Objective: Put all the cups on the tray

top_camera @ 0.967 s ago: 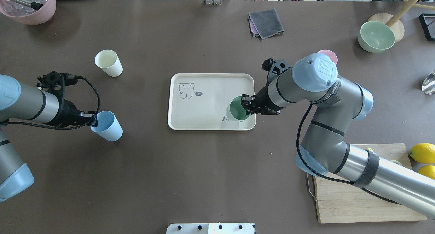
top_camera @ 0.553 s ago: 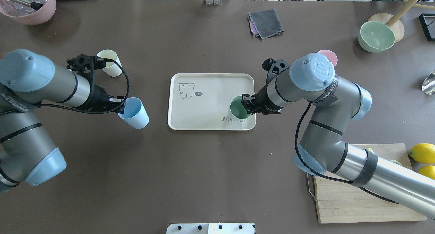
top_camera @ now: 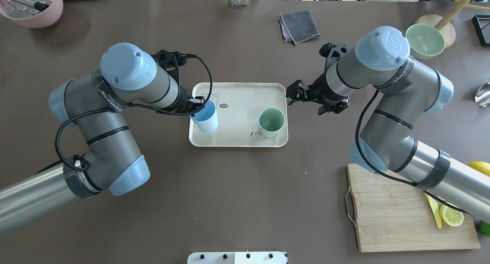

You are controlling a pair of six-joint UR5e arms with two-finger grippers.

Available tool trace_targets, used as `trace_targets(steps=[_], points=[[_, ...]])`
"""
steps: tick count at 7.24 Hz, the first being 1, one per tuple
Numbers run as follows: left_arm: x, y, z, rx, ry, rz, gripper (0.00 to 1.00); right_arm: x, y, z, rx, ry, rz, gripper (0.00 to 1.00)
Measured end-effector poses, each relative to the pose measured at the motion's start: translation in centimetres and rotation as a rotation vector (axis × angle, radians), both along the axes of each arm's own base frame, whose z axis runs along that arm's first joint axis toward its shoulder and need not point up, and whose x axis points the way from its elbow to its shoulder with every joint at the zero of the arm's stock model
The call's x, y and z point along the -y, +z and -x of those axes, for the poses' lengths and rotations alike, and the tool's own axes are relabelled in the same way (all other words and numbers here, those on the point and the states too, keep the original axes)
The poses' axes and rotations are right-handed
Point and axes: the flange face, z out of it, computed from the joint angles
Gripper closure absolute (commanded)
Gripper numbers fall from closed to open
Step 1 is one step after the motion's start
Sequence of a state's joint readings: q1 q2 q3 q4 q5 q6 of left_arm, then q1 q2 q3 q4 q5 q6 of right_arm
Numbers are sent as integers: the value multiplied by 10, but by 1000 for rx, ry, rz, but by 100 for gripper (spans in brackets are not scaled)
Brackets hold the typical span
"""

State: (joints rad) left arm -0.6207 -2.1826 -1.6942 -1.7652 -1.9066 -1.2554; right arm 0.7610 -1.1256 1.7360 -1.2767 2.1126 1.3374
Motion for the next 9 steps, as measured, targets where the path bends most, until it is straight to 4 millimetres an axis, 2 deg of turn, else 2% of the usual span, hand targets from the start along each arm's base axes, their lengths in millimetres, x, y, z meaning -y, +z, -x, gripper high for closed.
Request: trace_targets(steps=[2,3,4,5,6,8,9], points=[[2,-2,-20,18,-13,-15,2,42,42,-62,-51,-20,-61,0],[3,-1,-23,23,-20,-21,2,62,66,-87,-72,-42,-82,0],[5,-3,-19,19,-28,-29,2,79,89,-104,-91,-57,-87,0],[13,-9,-4,6,-45,-37,2,93,108,-117,-109,-55,-79,0],[25,-13,22,-8,-70,-43,2,105,126,-125,-128,-52,-68,0],[49,5,89,1,-82,-81,2,126,153,-127,-166,-49,-49,2],[58,20,113,21,-79,-100,2,134,166,-125,-179,-39,-56,19]])
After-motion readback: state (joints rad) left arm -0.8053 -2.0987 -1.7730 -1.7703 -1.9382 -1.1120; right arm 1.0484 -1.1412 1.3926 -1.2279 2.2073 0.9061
